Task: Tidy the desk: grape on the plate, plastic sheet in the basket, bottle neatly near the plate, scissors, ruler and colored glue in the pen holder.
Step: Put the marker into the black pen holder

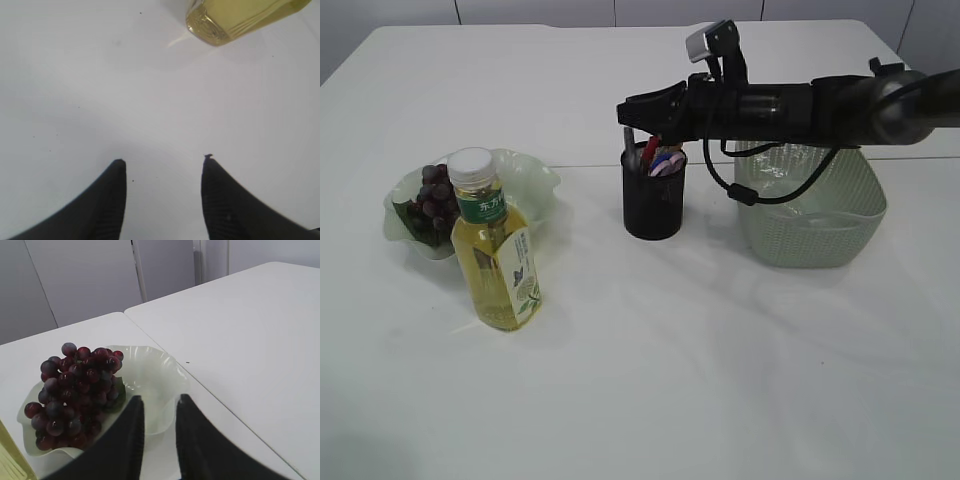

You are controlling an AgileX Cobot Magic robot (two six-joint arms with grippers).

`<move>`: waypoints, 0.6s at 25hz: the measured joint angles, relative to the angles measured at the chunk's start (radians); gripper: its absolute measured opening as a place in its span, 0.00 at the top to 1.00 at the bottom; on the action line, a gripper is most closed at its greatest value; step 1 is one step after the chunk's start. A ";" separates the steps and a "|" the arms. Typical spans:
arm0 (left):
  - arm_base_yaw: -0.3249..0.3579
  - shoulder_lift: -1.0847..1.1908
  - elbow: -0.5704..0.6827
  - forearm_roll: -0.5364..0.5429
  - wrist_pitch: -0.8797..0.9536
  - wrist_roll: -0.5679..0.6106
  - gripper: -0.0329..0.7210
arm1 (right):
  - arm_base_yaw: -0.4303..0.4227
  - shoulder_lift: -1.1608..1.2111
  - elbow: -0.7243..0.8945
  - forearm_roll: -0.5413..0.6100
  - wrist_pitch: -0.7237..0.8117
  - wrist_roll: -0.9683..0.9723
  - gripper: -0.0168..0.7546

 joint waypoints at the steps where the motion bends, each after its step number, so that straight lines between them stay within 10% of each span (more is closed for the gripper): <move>1: 0.000 0.000 0.000 0.000 -0.002 0.000 0.48 | 0.000 0.000 0.000 0.000 0.000 0.000 0.76; 15: 0.000 0.000 0.000 0.000 -0.002 0.000 0.48 | 0.000 -0.070 0.000 -0.075 -0.071 0.272 0.69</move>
